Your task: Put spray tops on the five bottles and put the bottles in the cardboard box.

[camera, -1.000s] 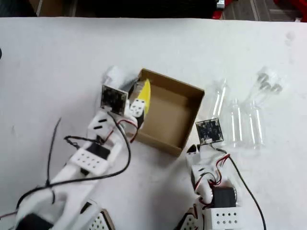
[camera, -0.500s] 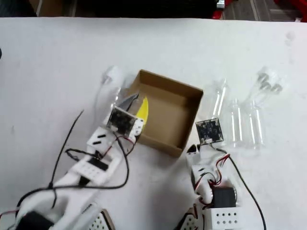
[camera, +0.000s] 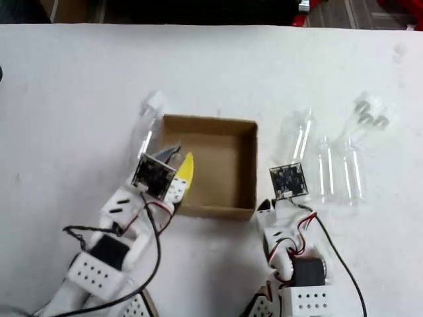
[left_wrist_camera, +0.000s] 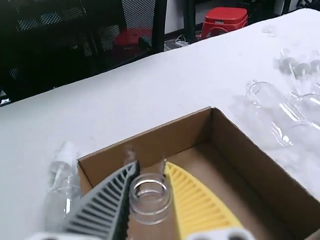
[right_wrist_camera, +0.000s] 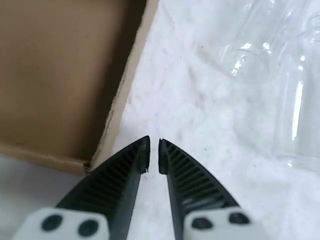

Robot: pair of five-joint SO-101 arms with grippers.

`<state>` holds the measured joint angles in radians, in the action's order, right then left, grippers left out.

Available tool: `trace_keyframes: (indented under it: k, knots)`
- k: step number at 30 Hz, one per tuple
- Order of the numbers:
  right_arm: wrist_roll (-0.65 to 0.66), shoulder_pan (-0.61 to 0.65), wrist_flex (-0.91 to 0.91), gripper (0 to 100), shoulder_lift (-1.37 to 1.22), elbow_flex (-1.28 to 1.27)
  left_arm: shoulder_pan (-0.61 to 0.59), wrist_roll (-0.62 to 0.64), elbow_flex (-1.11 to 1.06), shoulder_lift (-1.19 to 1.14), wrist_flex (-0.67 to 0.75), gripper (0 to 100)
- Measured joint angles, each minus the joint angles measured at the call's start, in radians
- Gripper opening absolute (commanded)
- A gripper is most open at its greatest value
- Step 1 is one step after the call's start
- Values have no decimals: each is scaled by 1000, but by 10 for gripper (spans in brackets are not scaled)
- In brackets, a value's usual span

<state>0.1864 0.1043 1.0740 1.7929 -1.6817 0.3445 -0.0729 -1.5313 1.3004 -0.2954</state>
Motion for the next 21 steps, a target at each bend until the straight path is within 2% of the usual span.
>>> trace_keyframes:
  k: [4, 8, 10, 14, 15, 21]
  knots:
    - [0, 0, 0, 15, 0, 0, 0, 0, -3, 138, -158, 24]
    - [0, 0, 0, 15, 0, 0, 0, -2, -71, 198, -175, 33]
    - [0, 0, 0, 15, 0, 0, 0, -2, -91, 213, -166, 81]
    - [0, 0, 0, 15, 0, 0, 0, 2, -95, 253, -173, 242]
    - [0, 0, 0, 15, 0, 0, -2, 20, -95, 267, -180, 251]
    - [0, 0, 0, 15, 0, 0, -29, 72, -95, 373, -298, 196]
